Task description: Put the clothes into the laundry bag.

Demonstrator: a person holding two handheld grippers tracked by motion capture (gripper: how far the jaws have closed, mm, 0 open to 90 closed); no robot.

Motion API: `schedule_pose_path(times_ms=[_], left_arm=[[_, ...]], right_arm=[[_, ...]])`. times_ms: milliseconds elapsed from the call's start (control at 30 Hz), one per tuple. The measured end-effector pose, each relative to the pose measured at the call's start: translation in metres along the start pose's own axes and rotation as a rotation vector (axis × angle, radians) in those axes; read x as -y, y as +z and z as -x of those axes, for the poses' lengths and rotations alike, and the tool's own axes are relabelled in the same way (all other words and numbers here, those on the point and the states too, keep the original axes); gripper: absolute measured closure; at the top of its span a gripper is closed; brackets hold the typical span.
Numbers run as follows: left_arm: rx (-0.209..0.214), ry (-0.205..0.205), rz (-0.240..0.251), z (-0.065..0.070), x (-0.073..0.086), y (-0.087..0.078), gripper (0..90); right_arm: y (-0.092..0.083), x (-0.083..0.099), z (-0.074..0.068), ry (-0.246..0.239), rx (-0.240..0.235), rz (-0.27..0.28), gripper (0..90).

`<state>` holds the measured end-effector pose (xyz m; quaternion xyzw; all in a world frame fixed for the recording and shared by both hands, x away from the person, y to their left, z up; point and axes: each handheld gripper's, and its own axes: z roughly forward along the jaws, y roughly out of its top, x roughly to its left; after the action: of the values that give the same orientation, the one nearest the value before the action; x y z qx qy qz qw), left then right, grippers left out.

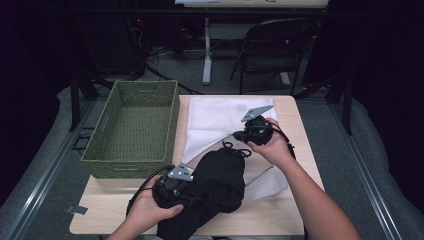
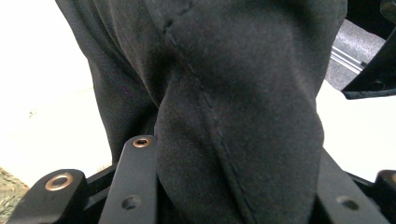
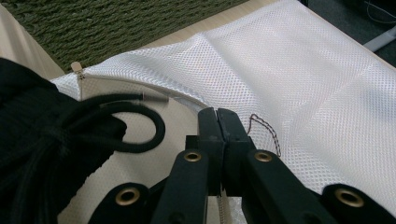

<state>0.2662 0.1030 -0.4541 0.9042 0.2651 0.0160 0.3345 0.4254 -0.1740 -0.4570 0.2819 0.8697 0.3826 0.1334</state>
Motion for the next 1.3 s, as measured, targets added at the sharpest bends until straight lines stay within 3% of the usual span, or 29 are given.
schedule_pose_path(times_ms=[500, 733, 1067, 1300], left_arm=[[0.008, -0.063, -0.041, -0.026, -0.001, 0.028, 62.4], [0.012, -0.081, -0.063, -0.031, 0.0, 0.039, 62.4], [0.014, -0.105, -0.072, -0.037, 0.0, 0.045, 62.4], [0.011, -0.111, -0.044, -0.039, -0.009, 0.043, 62.4]], right_arm=[[-0.006, -0.001, -0.007, -0.021, -0.007, 0.027, 89.4], [-0.017, -0.004, -0.015, -0.038, -0.008, 0.065, 89.4], [-0.029, -0.01, -0.022, -0.067, 0.001, 0.094, 89.4], [-0.026, -0.009, -0.021, -0.062, 0.0, 0.087, 89.4]])
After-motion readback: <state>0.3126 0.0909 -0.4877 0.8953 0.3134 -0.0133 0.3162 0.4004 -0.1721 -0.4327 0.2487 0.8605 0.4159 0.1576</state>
